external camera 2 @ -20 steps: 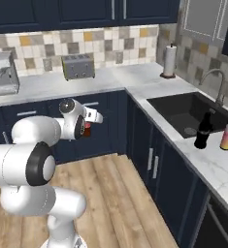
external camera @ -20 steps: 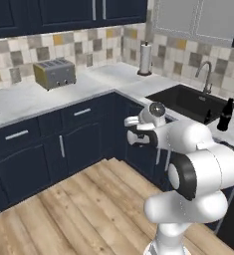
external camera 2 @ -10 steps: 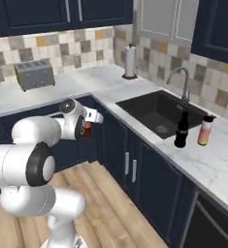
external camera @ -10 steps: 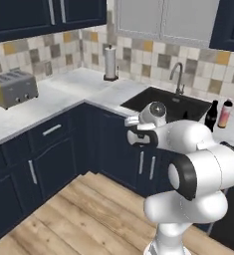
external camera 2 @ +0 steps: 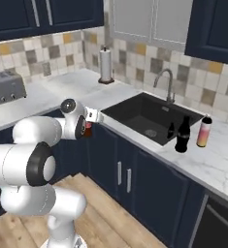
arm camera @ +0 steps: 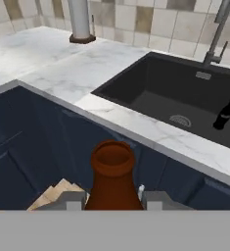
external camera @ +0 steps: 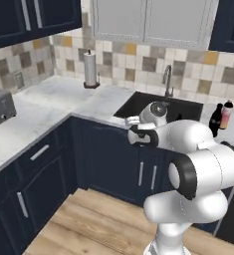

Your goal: Place the large bottle from the dining counter next to the other large bottle outside the sink, and place the small bottle from the dining counter next to the other small bottle inside the sink.

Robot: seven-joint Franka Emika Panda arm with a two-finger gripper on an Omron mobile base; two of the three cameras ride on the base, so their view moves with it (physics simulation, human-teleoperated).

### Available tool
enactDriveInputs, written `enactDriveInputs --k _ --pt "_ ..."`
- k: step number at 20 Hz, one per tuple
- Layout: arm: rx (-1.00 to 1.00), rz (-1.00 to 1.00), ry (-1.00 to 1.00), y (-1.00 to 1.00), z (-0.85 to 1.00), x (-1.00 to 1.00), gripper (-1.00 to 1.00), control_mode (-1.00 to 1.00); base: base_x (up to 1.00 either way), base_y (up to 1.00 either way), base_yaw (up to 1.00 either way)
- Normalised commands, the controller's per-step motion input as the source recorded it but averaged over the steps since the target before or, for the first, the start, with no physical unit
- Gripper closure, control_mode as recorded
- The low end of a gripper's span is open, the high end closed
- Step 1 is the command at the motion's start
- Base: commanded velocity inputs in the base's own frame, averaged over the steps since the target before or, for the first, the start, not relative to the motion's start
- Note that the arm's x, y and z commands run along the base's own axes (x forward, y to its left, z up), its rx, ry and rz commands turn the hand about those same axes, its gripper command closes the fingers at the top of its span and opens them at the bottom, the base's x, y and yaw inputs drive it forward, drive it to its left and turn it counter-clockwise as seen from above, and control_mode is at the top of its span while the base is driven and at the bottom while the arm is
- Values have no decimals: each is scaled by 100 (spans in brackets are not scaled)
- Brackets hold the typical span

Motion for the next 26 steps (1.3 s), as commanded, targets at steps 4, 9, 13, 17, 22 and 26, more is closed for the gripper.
enactDriveInputs --k 4,9,13,17,22,26 --pt "0 0 0 0 0 0 100 100 56 39 -40" --pt "0 0 0 0 0 0 100 100 52 45 -41" --pt "0 0 0 0 0 0 100 100 58 48 -39" --pt "0 0 0 0 0 0 100 100 62 45 -35" --pt "0 0 0 0 0 0 100 100 58 40 -29" --pt "0 0 0 0 0 0 100 100 52 42 -26"
